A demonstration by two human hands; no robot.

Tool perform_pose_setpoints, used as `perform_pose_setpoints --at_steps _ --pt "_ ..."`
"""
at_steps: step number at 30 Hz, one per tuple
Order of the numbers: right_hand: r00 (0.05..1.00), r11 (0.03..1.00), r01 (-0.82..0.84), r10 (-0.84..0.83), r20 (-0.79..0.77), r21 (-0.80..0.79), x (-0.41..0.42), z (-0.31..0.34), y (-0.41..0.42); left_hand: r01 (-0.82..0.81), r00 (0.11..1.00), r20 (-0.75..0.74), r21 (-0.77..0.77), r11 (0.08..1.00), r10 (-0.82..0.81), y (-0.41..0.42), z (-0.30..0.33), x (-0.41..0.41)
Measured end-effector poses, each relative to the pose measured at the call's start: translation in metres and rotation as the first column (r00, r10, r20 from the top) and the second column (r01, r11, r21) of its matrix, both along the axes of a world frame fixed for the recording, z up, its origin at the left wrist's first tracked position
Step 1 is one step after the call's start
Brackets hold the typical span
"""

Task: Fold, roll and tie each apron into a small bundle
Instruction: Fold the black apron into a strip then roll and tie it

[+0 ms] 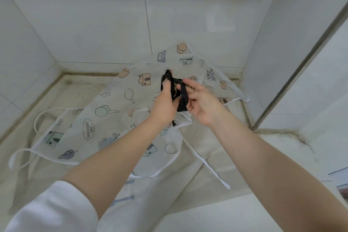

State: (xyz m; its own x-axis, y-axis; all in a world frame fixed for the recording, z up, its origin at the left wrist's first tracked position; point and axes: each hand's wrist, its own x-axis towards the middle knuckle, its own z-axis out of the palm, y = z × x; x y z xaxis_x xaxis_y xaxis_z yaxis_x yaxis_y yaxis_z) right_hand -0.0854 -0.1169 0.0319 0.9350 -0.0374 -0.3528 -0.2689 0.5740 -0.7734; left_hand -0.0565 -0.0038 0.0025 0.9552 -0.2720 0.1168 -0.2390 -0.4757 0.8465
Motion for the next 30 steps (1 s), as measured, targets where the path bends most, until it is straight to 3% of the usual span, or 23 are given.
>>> perform_pose_setpoints --at_steps 7,11,14,19,24,27,30 --pt "0.99 0.995 0.098 -0.096 -0.108 0.013 0.002 -0.01 0.002 0.16 0.987 -0.036 0.136 0.978 -0.157 0.0 -0.002 0.004" --pt "0.987 0.972 0.073 -0.102 -0.12 -0.224 0.003 -0.011 0.005 0.108 0.992 0.027 0.292 0.95 -0.121 -0.004 -0.004 -0.002" --pt "0.991 0.878 0.053 -0.106 -0.085 -0.476 0.0 -0.005 0.006 0.079 0.992 0.064 0.326 0.942 -0.105 -0.005 0.001 -0.003" --pt "0.996 0.832 0.052 -0.003 0.089 -0.553 -0.006 0.002 0.005 0.072 0.992 0.076 0.336 0.939 -0.103 -0.002 0.005 0.004" --pt "0.996 0.76 0.091 -0.083 0.042 -0.644 0.0 0.003 0.008 0.112 0.994 -0.003 0.147 0.983 -0.113 -0.001 0.0 -0.004" --pt "0.995 0.869 0.033 -0.074 -0.064 -0.494 0.004 0.002 0.002 0.079 0.991 -0.096 -0.12 0.99 -0.091 0.003 -0.003 -0.006" --pt "0.992 0.966 -0.054 0.023 -0.124 -0.252 0.005 -0.005 -0.013 0.072 0.981 -0.157 -0.266 0.961 -0.117 0.007 -0.002 -0.007"
